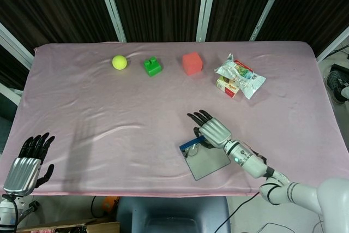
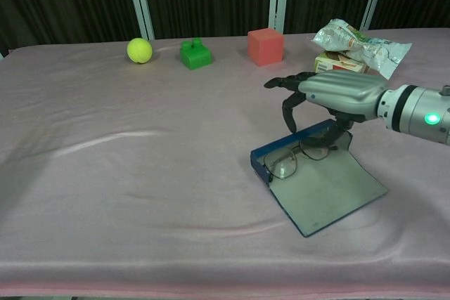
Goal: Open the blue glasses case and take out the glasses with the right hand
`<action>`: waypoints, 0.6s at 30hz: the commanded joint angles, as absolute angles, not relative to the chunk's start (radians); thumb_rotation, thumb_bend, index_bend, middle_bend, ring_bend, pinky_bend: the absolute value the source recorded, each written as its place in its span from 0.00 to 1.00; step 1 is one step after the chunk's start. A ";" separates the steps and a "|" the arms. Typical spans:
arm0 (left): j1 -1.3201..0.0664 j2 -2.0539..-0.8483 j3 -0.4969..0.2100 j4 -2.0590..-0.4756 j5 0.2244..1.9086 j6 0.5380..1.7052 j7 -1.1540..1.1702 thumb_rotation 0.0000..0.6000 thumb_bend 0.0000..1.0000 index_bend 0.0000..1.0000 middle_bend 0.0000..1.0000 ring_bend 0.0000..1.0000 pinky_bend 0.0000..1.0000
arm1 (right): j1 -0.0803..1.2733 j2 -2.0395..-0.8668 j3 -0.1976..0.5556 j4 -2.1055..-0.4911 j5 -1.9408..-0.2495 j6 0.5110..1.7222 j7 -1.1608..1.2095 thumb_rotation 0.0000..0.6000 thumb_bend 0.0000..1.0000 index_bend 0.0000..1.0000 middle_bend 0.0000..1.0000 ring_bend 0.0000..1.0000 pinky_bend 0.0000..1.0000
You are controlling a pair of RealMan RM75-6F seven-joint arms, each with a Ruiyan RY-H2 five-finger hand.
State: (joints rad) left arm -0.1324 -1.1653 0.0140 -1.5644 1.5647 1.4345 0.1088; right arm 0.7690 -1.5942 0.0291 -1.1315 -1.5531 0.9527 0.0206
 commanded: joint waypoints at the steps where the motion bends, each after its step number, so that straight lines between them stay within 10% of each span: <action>1: -0.132 -1.165 0.014 -1.565 1.564 1.434 0.108 1.00 0.41 0.00 0.00 0.00 0.04 | 0.751 -1.635 0.053 -1.102 -1.543 1.006 0.006 1.00 0.50 0.68 0.12 0.03 0.00; 18: -0.136 -1.163 0.015 -1.565 1.560 1.424 0.105 1.00 0.41 0.00 0.00 0.00 0.04 | 0.685 -1.896 0.091 -0.785 -1.602 1.315 0.066 1.00 0.50 0.68 0.12 0.03 0.00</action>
State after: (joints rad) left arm -0.1359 -1.1631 0.0146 -1.5647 1.5598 1.4244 0.1050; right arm 0.6939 -1.8580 0.0901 -0.8337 -1.5867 1.2812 0.0467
